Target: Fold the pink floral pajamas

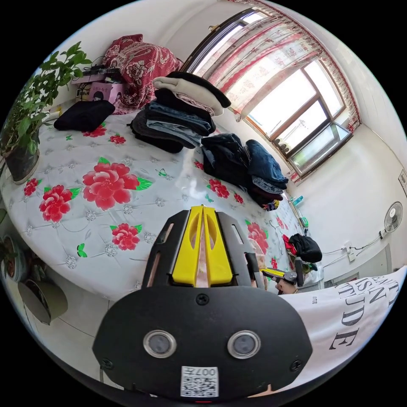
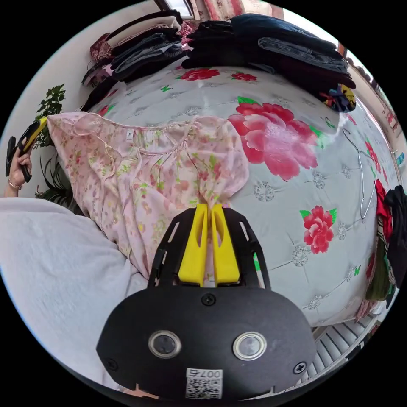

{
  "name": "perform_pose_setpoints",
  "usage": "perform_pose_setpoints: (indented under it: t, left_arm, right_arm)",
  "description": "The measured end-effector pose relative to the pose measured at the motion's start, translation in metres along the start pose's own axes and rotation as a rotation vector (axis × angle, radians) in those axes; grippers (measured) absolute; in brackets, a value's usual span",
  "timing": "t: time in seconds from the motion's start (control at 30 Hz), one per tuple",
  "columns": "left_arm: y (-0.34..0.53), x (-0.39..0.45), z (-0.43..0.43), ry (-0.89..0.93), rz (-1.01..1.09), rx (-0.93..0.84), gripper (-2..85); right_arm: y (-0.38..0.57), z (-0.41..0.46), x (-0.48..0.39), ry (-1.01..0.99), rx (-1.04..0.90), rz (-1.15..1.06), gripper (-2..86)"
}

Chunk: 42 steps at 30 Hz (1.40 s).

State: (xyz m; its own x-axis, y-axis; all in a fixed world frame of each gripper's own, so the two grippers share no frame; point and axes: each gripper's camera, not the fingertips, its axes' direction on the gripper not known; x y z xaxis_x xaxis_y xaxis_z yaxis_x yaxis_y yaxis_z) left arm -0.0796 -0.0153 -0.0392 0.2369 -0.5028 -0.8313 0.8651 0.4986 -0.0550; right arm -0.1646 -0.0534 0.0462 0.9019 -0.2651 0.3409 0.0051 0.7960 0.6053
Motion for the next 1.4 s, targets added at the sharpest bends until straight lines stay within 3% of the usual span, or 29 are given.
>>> perform_pose_setpoints:
  t: [0.1,0.23,0.3,0.4,0.5,0.63,0.73,0.9,0.97,1.03,1.07,1.1,1.2,1.33,1.4]
  left_arm:
    - [-0.036,-0.015,0.01,0.017,0.021,0.0,-0.9]
    - [-0.118,-0.009,0.01,0.02,0.103,0.115,-0.8]
    - [-0.184,0.013,-0.005,0.005,0.195,0.288,-0.5]
    - [-0.254,0.038,-0.011,-0.052,0.258,0.401,1.8]
    - [-0.264,0.041,0.0,-0.186,0.26,0.455,8.1]
    - [-0.208,0.013,0.041,-0.213,0.289,0.305,9.6]
    - [-0.097,-0.015,0.089,-0.196,0.319,0.078,8.9]
    - [0.139,-0.025,0.173,-0.087,0.202,-0.447,7.4]
    - [0.171,-0.017,0.185,-0.166,0.237,-0.45,4.3]
    - [0.171,-0.008,0.193,-0.273,0.321,-0.41,0.4]
    - [0.16,-0.002,0.204,-0.287,0.372,-0.407,-0.2]
    - [0.146,0.001,0.222,-0.316,0.423,-0.43,-0.5]
    - [0.097,0.0,0.27,-0.271,0.503,-0.402,-0.8]
    - [0.022,0.008,0.326,-0.33,0.522,-0.446,-0.8]
    - [-0.019,0.012,0.343,-0.437,0.422,-0.522,-0.5]
  right_arm:
    - [-0.04,-0.038,0.006,-0.078,0.082,-0.005,0.2]
    - [-0.108,-0.116,-0.002,0.03,0.254,-0.094,-0.1]
    - [-0.156,-0.19,-0.005,0.12,0.47,-0.055,0.0]
    - [-0.197,-0.272,-0.009,0.19,0.769,0.082,0.2]
    - [-0.208,-0.301,-0.012,0.178,0.906,0.169,0.9]
    - [-0.18,-0.26,-0.013,0.093,0.778,0.161,1.5]
    - [-0.119,-0.177,-0.026,0.064,0.547,0.113,2.0]
    - [0.01,-0.028,-0.092,0.096,0.066,0.055,2.2]
    - [0.025,0.0,-0.113,0.13,-0.018,0.033,1.8]
    - [0.026,0.022,-0.126,0.159,-0.076,0.012,1.2]
    - [0.023,0.02,-0.13,0.19,0.033,0.005,0.7]
    - [0.009,0.031,-0.126,0.234,-0.034,0.027,0.4]
    - [-0.042,0.034,-0.109,0.236,-0.024,0.037,0.0]
    - [-0.115,0.016,-0.065,0.311,0.03,0.2,0.2]
    - [-0.146,-0.014,-0.043,0.225,0.15,0.262,0.9]
